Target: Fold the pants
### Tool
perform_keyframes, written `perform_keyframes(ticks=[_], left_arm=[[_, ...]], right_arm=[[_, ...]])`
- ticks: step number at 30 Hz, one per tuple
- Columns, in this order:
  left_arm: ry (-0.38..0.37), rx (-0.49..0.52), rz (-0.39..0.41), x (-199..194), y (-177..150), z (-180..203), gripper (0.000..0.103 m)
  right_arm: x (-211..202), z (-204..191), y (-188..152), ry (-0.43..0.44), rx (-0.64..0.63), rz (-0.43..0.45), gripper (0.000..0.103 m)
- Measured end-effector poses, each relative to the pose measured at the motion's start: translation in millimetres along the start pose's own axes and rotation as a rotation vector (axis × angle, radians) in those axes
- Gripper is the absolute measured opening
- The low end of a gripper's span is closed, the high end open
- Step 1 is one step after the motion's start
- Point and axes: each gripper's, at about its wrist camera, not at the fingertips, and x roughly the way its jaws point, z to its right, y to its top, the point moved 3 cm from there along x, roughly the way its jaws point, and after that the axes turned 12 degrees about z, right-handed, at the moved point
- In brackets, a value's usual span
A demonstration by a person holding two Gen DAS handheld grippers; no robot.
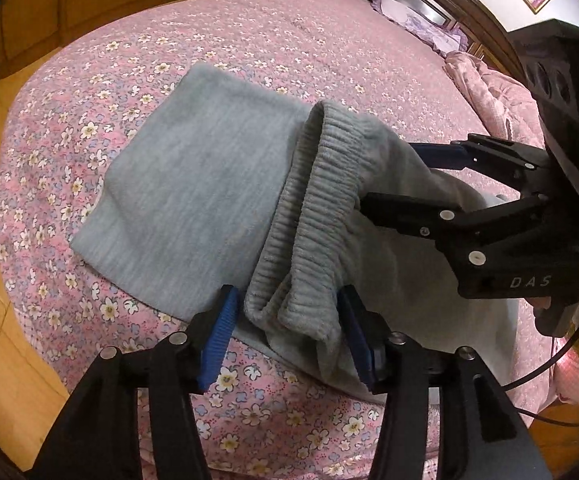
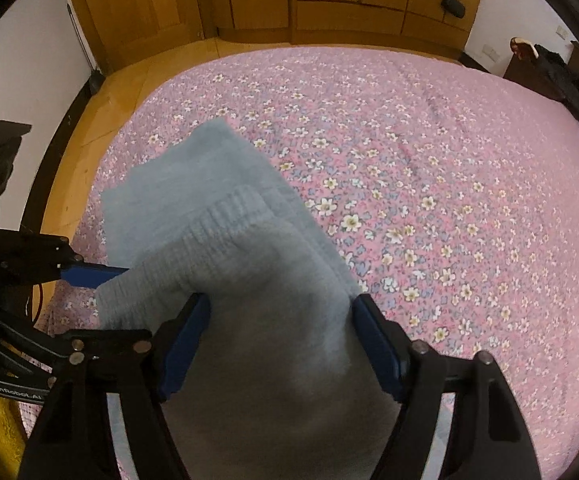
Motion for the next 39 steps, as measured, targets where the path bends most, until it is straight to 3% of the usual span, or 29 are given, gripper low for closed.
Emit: perform_keyframes(ticks=[4,8,11,19,30,39], left_arm=[[0.013,0.011,0.010,0.1,-0.6,1.5,0.044],[0.008,0.020,0.031,-3.5,-1.6,5.8,0.027],[-0.019,0.026,0.056,-9.9,-0.8,9.4,0.012],[-0.053,0.034,0.129,-35.8,7.6,8.2,0.009],[0.022,0.032,0.231,-76.1,30.9,-21.3,0.009],[0.080,0.021,0.148,-41.2,32.0,-51.3,0.012]], right_arm=[[-8.2,-2.0,-3.4,0.001,0.000,0.027,0.045],[-17.3,-4.8,-6.2,-0.029,0.014,0.062,0.025],[-26.9,-6.0,-7.9,-0.051,0.031,0.097,0.018],[-61.3,-15.3,2.7,-0.046,0.030,0.195,0.014],[-70.5,-35.2,48.3,0.006,0.020,0.300,0.014],[-11.7,-30.4,59.0,-0.001,0.078,0.232,0.017]])
